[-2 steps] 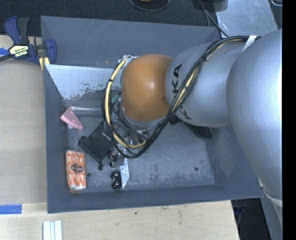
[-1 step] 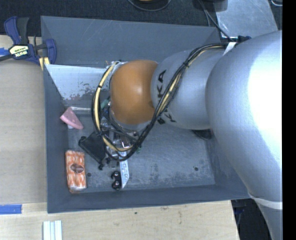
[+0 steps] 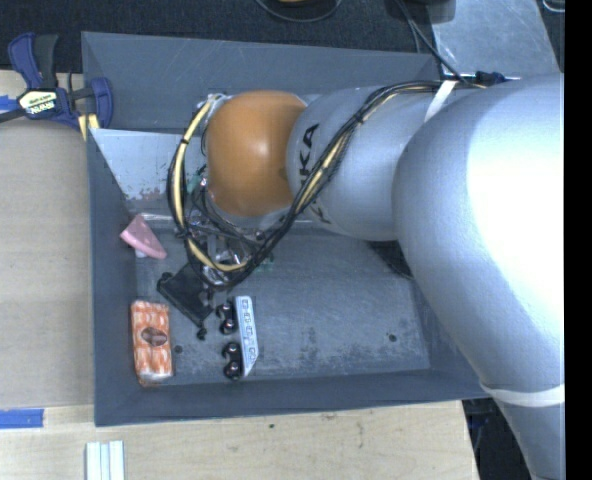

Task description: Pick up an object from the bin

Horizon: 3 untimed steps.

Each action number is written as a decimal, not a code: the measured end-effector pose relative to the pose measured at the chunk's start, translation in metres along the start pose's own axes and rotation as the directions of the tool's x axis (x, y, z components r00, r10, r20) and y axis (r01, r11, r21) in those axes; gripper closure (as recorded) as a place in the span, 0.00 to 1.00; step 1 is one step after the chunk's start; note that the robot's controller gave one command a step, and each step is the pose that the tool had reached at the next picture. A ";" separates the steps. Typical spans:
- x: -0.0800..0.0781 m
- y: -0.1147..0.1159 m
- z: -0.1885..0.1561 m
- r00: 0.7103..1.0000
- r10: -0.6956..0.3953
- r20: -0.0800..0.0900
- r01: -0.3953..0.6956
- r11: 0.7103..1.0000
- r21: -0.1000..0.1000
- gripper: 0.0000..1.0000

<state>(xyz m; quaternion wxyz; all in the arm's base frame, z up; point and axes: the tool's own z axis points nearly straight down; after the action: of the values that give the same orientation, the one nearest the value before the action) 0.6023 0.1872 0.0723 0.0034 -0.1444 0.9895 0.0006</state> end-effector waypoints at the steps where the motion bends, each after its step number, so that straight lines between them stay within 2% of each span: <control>1: -0.019 -0.006 0.002 1.000 -0.015 0.002 0.015 1.000 0.000 0.00; 2: 0.008 -0.007 0.002 0.998 -0.058 0.004 0.058 0.998 0.000 0.00; 3: -0.006 -0.021 0.002 0.994 -0.105 0.006 0.105 0.994 0.000 0.00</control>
Offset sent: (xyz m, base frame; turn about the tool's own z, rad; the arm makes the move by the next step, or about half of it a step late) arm -0.0068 -0.0093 -0.0023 -0.0591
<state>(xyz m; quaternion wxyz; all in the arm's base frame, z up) 0.6141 0.1690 0.0707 0.0065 -0.1963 0.9805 0.0010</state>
